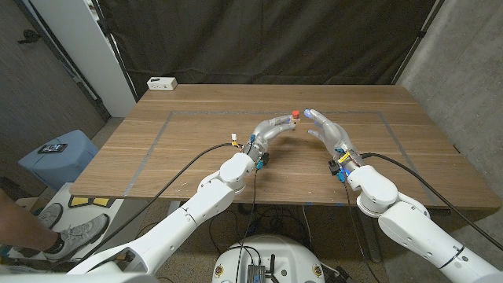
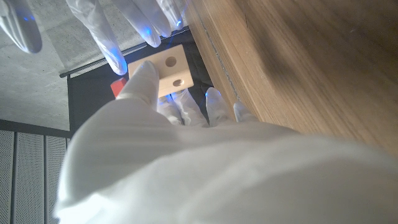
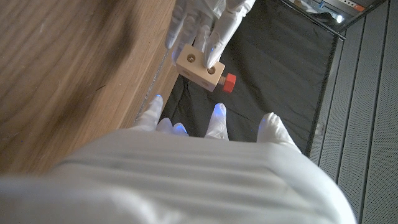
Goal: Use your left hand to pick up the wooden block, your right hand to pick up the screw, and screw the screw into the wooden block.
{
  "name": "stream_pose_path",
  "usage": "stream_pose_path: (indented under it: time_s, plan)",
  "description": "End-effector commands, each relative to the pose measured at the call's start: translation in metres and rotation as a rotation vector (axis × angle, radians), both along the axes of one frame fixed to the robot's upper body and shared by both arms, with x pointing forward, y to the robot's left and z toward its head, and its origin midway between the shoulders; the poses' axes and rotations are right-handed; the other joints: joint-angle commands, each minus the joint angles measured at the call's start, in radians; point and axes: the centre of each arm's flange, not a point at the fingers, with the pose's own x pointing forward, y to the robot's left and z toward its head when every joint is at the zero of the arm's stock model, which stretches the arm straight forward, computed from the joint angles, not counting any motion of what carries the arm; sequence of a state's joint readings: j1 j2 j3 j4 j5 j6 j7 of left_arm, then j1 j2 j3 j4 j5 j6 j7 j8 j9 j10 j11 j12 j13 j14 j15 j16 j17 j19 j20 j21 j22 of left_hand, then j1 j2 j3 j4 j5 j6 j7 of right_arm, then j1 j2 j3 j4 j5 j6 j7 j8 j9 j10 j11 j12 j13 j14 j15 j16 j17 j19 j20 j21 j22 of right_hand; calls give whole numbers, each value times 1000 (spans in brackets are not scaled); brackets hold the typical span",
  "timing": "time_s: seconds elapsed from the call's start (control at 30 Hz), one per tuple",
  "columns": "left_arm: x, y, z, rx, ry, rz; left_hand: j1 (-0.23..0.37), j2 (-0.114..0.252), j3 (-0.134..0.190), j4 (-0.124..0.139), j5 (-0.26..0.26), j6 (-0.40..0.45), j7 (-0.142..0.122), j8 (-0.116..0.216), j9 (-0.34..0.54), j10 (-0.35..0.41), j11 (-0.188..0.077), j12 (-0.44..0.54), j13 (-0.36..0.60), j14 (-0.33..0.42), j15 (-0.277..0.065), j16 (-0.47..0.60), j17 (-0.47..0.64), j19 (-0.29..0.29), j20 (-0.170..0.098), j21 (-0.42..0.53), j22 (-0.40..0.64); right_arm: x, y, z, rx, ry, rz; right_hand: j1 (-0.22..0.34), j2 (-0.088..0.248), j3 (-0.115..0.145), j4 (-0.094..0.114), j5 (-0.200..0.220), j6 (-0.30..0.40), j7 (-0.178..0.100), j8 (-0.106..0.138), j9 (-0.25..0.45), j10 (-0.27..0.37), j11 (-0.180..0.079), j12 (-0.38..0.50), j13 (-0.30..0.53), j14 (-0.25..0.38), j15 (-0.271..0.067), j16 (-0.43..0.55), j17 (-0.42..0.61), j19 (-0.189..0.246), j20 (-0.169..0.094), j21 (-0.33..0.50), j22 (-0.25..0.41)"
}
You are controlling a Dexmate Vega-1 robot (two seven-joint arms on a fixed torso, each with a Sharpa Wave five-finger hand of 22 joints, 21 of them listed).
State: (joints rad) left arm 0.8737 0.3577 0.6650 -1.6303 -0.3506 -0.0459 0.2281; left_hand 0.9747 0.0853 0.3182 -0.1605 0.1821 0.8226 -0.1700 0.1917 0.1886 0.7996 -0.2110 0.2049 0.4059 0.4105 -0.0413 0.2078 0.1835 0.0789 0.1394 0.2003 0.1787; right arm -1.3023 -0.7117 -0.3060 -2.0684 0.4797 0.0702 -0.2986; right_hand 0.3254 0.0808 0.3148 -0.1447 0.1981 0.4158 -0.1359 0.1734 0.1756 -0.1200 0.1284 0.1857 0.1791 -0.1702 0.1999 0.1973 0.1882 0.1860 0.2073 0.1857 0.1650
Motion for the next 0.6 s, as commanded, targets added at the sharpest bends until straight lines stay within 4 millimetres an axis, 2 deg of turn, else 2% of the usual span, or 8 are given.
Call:
stream_pose_path:
  time_s: [0.03,0.6]
  plan:
    - [-2,0,0,2,-2,-4,1,8,1,7,6,16,10,7,2,10,0,7,2,8,-60,6,3,7,1,4,4,4,2,0,3,8,12,-6,-1,-1,-1,0,0,-2,6,3,-7,6,2,2,-2,3,-2,5,-3,3,-1,2]
    - [-2,0,-1,4,2,-8,2,8,1,6,6,17,11,7,2,11,3,7,2,8,-61,6,2,7,1,4,4,7,4,-2,12,17,17,-9,-2,-2,0,0,-1,-4,7,3,-9,5,3,3,-4,4,-1,5,-2,3,-1,2]
